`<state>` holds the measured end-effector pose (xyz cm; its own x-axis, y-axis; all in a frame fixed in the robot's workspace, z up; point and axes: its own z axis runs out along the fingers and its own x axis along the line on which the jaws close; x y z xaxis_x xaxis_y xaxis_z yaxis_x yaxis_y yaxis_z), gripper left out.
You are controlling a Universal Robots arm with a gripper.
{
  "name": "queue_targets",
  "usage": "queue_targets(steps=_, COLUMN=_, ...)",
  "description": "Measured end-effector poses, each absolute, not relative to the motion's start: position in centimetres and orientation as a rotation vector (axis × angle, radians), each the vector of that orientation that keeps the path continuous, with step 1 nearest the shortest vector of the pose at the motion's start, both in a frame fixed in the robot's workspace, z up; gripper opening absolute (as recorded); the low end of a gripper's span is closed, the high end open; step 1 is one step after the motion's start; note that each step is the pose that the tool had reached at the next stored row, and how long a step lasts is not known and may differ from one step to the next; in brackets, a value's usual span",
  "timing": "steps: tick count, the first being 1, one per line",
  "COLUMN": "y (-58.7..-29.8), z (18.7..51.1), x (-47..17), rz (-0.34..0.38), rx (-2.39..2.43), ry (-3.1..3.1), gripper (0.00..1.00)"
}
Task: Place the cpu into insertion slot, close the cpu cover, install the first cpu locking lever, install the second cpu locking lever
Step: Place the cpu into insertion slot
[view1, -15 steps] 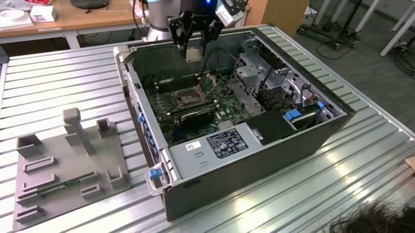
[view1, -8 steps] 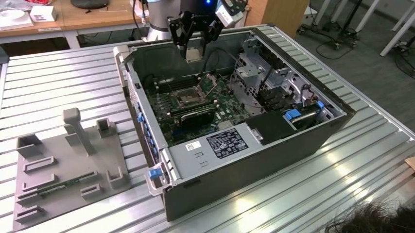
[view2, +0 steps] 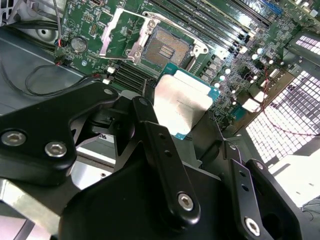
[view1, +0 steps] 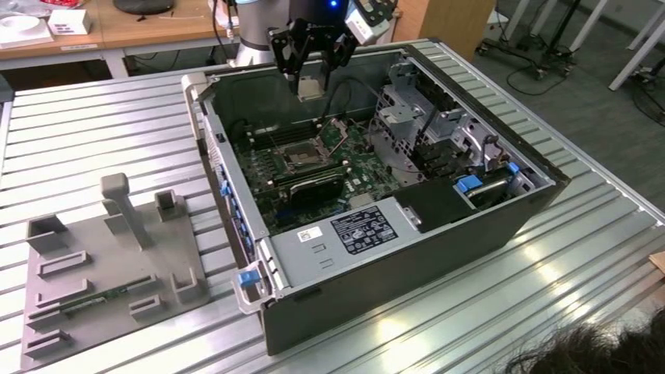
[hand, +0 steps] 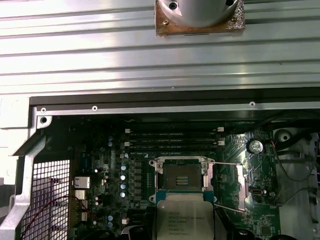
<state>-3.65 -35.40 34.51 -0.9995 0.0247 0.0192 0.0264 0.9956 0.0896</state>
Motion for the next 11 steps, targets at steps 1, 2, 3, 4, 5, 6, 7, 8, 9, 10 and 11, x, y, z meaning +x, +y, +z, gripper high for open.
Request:
queue_targets(steps=1, y=-35.40, z=34.51, x=-3.65, rz=-0.140, rx=-0.040, ry=-3.120, gripper=0.54)
queue_targets(steps=2, y=-35.40, z=34.51, x=-3.65, rz=-0.140, rx=-0.040, ry=-3.120, gripper=0.54)
queue_targets(steps=3, y=-35.40, z=34.51, x=-3.65, rz=-0.140, rx=-0.040, ry=-3.120, gripper=0.54)
queue_targets(steps=4, y=-35.40, z=34.51, x=-3.65, rz=-0.140, rx=-0.040, ry=-3.120, gripper=0.54)
queue_targets(steps=5, y=-35.40, z=34.51, x=-3.65, rz=-0.140, rx=-0.040, ry=-3.120, gripper=0.54)
queue_targets(steps=6, y=-35.40, z=34.51, x=-3.65, rz=-0.140, rx=-0.040, ry=-3.120, gripper=0.54)
queue_targets(steps=7, y=-35.40, z=34.50, x=-3.65, rz=-0.140, rx=-0.040, ry=-3.120, gripper=0.54)
queue_targets(steps=8, y=-35.40, z=34.46, x=-3.65, rz=-0.140, rx=-0.040, ry=-3.120, gripper=0.54)
queue_targets(steps=9, y=-35.40, z=34.41, x=-3.65, rz=-0.141, rx=-0.040, ry=-3.120, gripper=0.54)
queue_targets(steps=10, y=-35.40, z=34.36, x=-3.65, rz=-0.140, rx=-0.040, ry=-3.120, gripper=0.54)
queue_targets(steps=11, y=-35.40, z=34.29, x=-3.65, rz=-0.140, rx=-0.040, ry=-3.120, gripper=0.54)
